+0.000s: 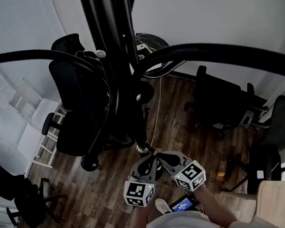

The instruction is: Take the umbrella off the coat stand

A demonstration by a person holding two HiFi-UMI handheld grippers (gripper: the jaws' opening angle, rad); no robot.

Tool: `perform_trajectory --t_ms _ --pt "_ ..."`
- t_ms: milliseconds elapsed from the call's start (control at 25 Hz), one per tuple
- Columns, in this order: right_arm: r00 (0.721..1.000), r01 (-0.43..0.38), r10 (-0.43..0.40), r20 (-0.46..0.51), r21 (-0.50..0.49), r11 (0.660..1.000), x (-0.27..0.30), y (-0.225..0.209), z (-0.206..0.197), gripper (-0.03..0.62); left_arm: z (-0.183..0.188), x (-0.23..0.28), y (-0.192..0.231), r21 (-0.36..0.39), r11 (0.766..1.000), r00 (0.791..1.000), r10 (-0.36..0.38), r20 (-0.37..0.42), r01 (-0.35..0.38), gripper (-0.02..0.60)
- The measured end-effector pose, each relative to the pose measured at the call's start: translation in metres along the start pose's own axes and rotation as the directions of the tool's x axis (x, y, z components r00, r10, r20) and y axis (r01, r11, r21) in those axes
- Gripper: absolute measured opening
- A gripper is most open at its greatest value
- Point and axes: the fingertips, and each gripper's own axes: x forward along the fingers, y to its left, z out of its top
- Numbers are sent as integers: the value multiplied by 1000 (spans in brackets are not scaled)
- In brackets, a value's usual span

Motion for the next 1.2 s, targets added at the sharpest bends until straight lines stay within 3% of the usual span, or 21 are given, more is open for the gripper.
perform_trajectory --t_ms 320,800,1200 --pt "1000 -15 14 14 22 1000 3 0 1 15 -1 -2 -1 -19 1000 1000 -25 -15 24 28" --pt "997 -79 78 16 19 997 4 3 1 54 0 -11 4 -150 987 998 -56 10 57 25" --pt "991 -125 123 45 39 991 6 9 3 70 2 -14 6 -180 980 997 -75 31 79 25"
